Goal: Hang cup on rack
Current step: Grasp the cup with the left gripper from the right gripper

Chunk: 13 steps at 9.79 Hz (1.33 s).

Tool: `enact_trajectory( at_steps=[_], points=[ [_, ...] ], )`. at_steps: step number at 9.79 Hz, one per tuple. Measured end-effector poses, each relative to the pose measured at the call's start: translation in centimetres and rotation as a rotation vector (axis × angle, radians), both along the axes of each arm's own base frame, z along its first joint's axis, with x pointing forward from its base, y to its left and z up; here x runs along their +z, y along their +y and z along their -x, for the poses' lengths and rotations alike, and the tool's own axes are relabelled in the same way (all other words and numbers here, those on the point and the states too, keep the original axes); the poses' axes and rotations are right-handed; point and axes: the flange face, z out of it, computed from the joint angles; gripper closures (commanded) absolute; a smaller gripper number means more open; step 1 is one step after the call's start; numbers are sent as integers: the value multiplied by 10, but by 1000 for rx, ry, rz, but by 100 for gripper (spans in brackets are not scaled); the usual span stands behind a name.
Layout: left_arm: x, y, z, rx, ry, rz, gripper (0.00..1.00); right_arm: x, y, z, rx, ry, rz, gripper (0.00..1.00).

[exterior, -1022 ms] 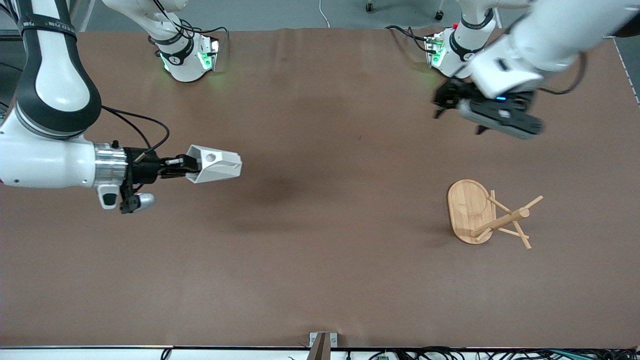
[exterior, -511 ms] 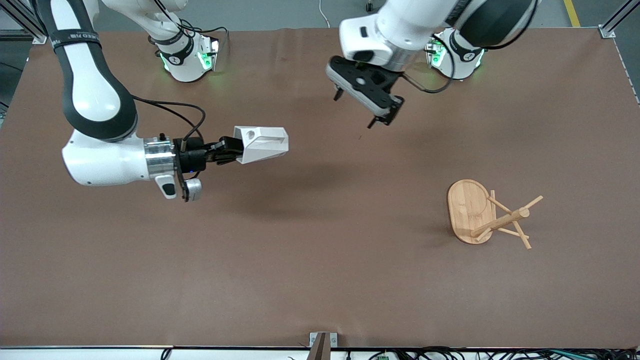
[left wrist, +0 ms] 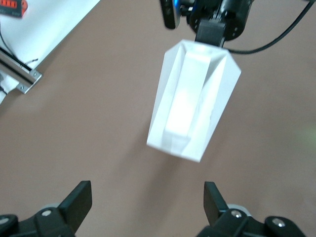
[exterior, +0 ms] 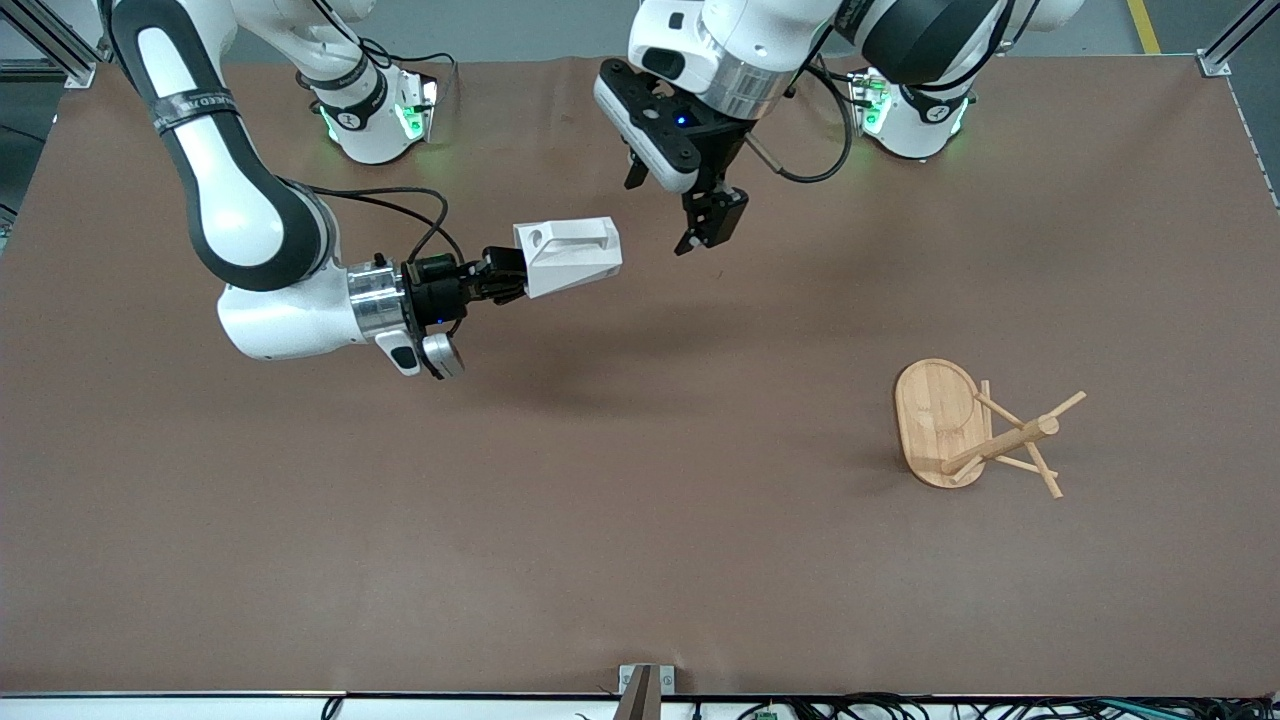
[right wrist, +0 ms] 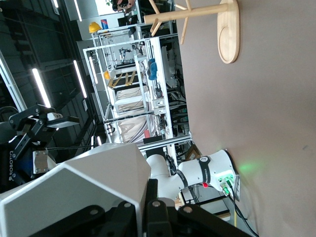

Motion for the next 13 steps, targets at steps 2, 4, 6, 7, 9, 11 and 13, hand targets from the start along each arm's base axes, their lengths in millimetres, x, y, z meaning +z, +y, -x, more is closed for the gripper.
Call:
enact_trajectory(
  at_steps=[2,4,6,7,9,11,13],
  points=[
    [-12,-16,-1,-34,-16,2,0,2,12,5,-4,4,-43,100],
    [-8,-23,-6,-42,-37,7,0,1,12,6,-4,5,-46,100],
    [-10,-26,-6,-53,-44,-1,0,0,14,8,-4,6,-44,100],
    [-14,-32,-2,-70,-58,-22,2,-2,13,8,-4,5,-43,100],
    [-28,-49,9,-106,-59,-49,5,-3,14,9,-3,5,-45,100],
    [-39,-54,13,-121,-36,-73,44,-4,18,12,5,8,-45,100],
    [-39,-54,14,-136,-28,-89,91,-6,20,14,10,7,-47,100]
  ],
)
